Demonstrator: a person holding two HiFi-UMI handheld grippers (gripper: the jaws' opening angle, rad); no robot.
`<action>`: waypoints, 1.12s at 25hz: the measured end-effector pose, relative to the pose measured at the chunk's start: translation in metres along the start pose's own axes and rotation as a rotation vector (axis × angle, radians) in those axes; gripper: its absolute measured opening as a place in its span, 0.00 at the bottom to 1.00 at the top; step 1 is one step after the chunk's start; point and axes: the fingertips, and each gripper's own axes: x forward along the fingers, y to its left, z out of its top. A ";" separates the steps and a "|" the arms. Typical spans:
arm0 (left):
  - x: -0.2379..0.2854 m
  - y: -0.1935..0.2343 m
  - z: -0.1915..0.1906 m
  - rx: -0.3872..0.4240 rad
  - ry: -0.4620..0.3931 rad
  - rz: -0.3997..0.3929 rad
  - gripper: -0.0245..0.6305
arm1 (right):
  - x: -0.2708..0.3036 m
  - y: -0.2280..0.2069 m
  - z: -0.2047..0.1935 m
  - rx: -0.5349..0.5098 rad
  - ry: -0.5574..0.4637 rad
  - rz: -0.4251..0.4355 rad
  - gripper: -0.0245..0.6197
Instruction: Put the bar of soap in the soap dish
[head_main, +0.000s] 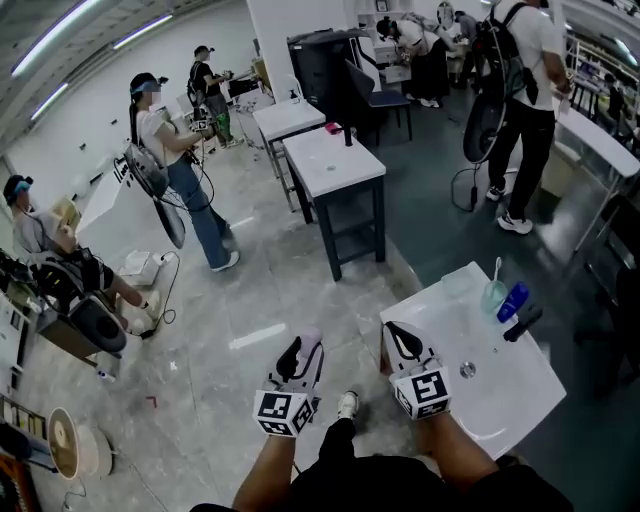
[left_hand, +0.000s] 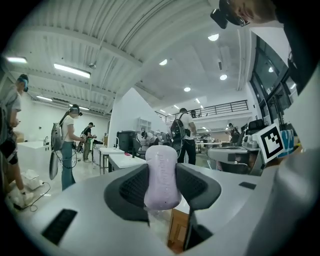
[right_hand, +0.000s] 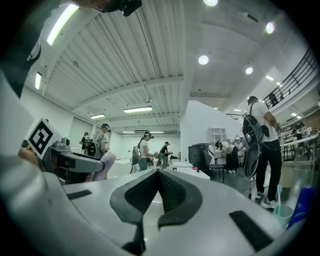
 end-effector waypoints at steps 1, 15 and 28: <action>0.011 0.002 0.002 0.003 0.000 -0.014 0.33 | 0.006 -0.007 0.001 0.001 -0.002 -0.014 0.06; 0.173 0.038 0.017 0.009 0.050 -0.245 0.33 | 0.103 -0.089 -0.014 -0.004 0.047 -0.187 0.06; 0.278 0.021 0.019 0.016 0.084 -0.486 0.33 | 0.121 -0.157 -0.019 -0.022 0.071 -0.439 0.06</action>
